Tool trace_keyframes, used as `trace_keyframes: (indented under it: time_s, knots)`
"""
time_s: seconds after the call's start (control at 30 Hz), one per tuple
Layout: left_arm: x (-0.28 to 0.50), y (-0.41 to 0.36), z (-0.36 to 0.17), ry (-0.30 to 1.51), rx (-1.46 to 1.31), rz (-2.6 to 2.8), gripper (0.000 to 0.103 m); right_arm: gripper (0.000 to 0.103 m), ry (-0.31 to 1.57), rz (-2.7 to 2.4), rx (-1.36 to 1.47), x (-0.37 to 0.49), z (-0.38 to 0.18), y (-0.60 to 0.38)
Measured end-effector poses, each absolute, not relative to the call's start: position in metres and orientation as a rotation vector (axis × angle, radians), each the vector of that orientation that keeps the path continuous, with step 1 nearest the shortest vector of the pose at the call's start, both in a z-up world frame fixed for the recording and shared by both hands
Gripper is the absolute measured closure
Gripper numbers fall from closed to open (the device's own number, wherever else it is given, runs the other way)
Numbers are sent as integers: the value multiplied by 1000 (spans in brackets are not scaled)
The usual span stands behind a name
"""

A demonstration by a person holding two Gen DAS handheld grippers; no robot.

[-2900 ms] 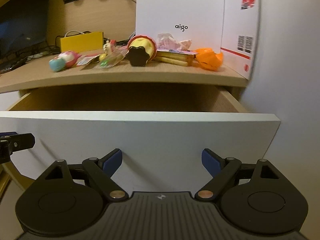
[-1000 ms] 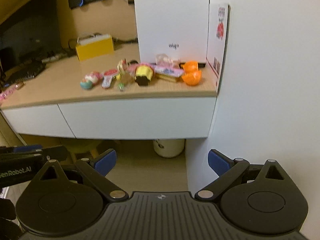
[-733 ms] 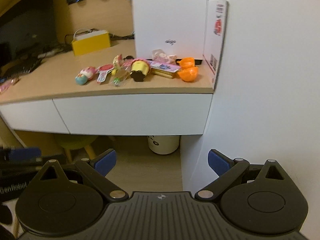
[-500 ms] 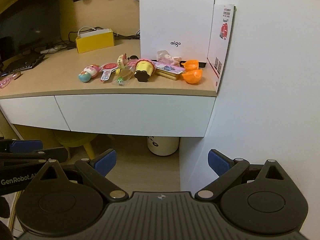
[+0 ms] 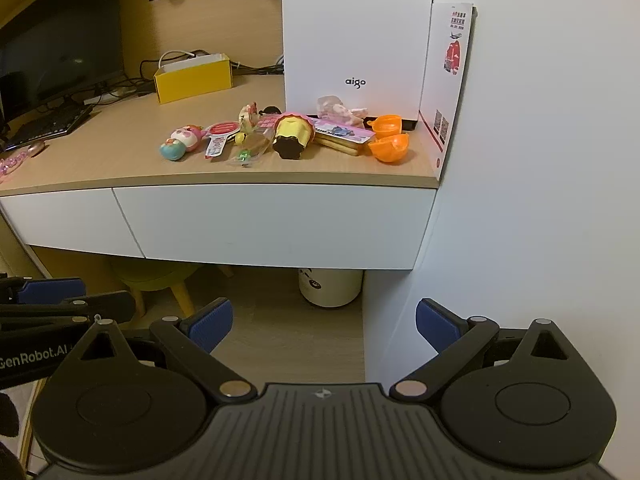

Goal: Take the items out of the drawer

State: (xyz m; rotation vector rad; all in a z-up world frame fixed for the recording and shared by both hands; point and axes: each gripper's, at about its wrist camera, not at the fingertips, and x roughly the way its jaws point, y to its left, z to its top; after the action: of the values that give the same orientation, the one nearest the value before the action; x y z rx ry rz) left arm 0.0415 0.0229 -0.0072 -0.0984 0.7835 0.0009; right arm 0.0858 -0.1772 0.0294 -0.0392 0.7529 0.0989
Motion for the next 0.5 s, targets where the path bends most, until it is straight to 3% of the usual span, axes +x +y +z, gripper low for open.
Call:
trace_keyframes:
  time_s: [0.5]
  knots:
    - [41, 26, -9, 792, -108, 3, 48, 5, 762, 102, -36, 86, 30, -176]
